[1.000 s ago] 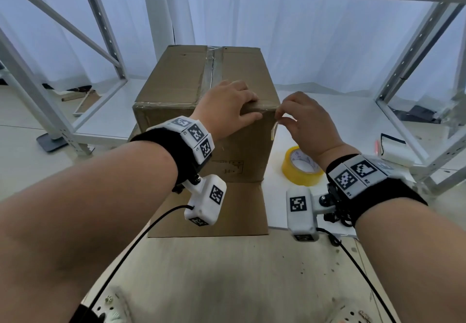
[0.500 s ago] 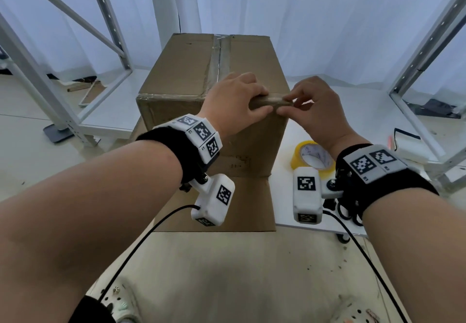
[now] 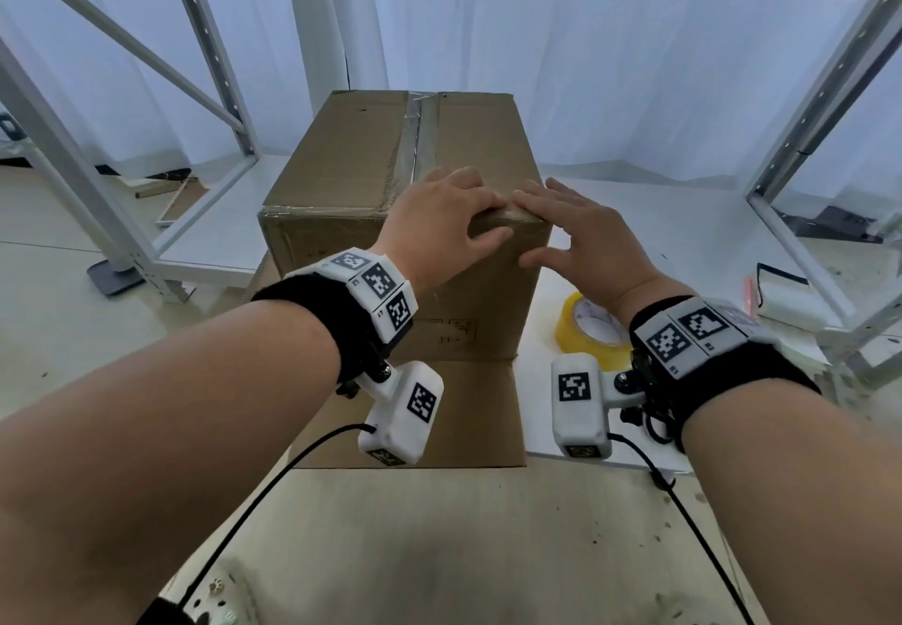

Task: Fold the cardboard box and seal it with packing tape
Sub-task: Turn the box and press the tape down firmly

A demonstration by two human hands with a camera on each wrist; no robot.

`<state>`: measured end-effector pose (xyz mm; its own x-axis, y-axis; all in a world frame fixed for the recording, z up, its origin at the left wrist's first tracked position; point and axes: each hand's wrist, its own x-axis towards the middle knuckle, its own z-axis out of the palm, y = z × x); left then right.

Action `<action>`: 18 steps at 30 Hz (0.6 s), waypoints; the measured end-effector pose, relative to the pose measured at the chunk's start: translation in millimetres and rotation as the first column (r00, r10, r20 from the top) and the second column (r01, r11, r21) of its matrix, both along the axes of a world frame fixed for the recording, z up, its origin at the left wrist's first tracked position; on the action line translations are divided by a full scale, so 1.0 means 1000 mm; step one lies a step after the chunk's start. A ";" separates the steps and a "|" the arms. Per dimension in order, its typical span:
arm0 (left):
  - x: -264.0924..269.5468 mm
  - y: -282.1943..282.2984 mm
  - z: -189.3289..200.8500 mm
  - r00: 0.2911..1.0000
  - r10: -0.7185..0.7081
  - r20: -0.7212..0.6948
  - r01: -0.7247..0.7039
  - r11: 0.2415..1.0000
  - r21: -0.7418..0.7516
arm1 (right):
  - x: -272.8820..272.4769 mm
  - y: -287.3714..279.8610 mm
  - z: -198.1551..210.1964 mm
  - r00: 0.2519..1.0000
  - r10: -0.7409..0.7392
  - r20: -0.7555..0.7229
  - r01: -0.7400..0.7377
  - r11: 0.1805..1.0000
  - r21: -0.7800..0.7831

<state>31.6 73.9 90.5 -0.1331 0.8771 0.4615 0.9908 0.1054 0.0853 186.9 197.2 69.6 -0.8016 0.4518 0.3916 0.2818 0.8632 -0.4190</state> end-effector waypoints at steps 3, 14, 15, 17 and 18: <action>0.001 -0.002 -0.002 0.998 -0.025 -0.055 0.025 1.000 -0.008 | 0.000 0.002 0.004 0.991 0.015 -0.129 -0.025 0.997 -0.074; -0.048 -0.029 0.005 0.974 0.077 -0.212 -0.146 0.931 -0.334 | -0.011 -0.020 -0.017 0.912 -0.161 -0.378 0.036 0.948 -0.318; -0.060 -0.041 0.003 0.966 0.127 -0.226 -0.200 0.921 -0.335 | -0.011 -0.023 -0.017 0.908 -0.176 -0.381 0.037 0.938 -0.344; -0.081 -0.067 0.001 0.944 0.282 -0.173 -0.324 0.895 -0.306 | -0.014 -0.031 -0.017 0.901 -0.237 -0.362 0.099 0.927 -0.361; -0.089 -0.077 0.000 0.924 0.375 -0.079 -0.381 0.877 -0.294 | -0.016 -0.036 -0.017 0.897 -0.284 -0.338 0.158 0.922 -0.354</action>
<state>-57.5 -3.5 90.7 -0.4759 0.8583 0.1921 0.8715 0.4895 -0.0284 170.7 161.6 53.1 -0.4863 0.7474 0.4526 0.2171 0.6051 -0.7660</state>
